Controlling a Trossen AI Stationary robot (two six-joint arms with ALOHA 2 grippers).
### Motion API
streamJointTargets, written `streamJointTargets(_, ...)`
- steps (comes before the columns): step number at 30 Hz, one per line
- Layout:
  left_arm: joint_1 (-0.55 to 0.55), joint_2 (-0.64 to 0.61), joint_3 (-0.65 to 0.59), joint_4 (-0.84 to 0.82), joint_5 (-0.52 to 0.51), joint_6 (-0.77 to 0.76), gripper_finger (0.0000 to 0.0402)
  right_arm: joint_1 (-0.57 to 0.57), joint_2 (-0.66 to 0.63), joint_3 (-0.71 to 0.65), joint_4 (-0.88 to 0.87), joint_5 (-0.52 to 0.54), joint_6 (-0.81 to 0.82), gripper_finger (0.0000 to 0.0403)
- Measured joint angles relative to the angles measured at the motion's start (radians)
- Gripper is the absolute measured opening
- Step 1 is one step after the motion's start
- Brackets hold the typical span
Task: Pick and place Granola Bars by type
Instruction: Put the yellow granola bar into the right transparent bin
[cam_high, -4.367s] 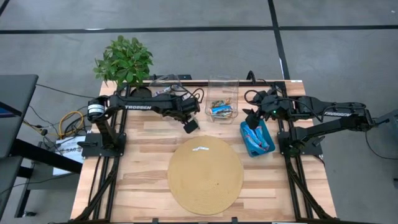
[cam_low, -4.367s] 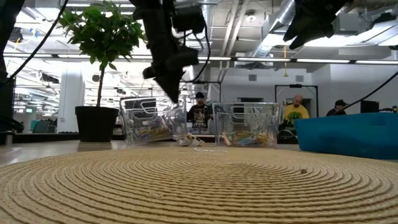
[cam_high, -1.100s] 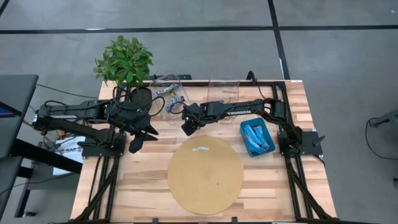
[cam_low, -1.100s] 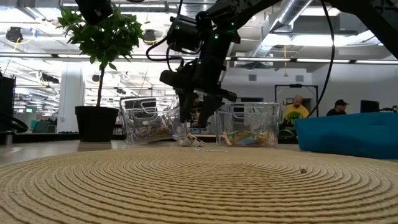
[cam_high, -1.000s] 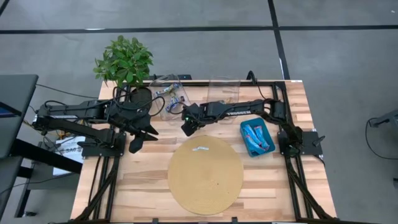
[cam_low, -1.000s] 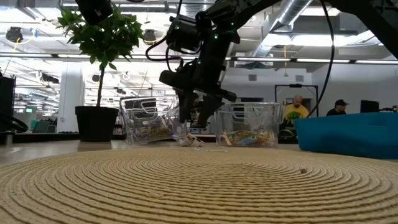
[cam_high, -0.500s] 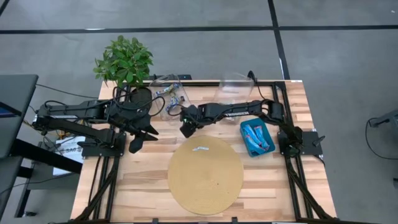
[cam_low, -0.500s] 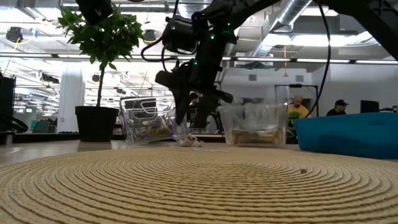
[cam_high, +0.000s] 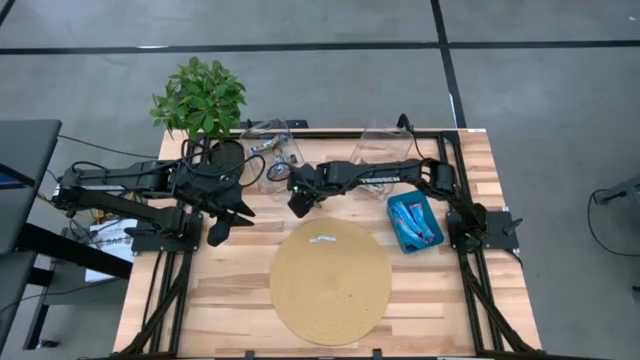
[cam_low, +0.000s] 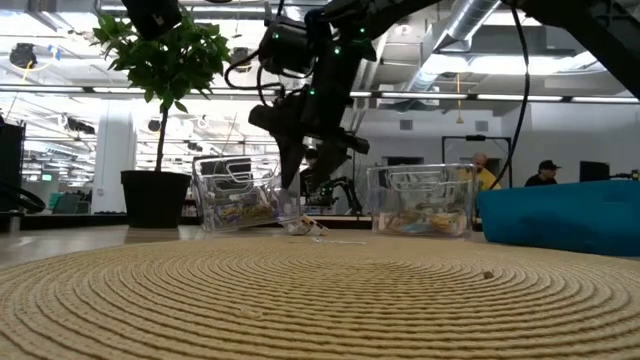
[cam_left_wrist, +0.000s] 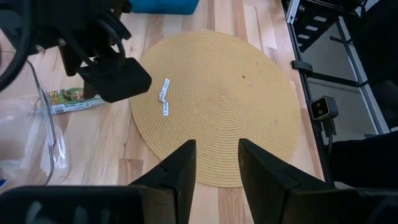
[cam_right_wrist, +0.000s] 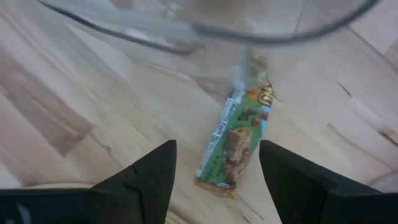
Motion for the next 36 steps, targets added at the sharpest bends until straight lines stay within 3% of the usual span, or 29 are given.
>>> streamJointTargets(19,0.0,0.0,0.0,0.0,0.0,-0.001,0.0111,0.062,0.0,0.013,0.026,-0.058,-0.063,0.0223)
streamJointTargets(27,0.0,0.0,0.0,0.0,0.0,-0.002,0.0111,0.037,0.065,0.014,0.012,-0.109,-0.026,0.0223)
streamJointTargets(36,0.0,0.0,0.001,0.0,0.0,-0.007,0.0111,0.024,0.062,0.013,-0.019,-0.005,-0.033,0.0223)
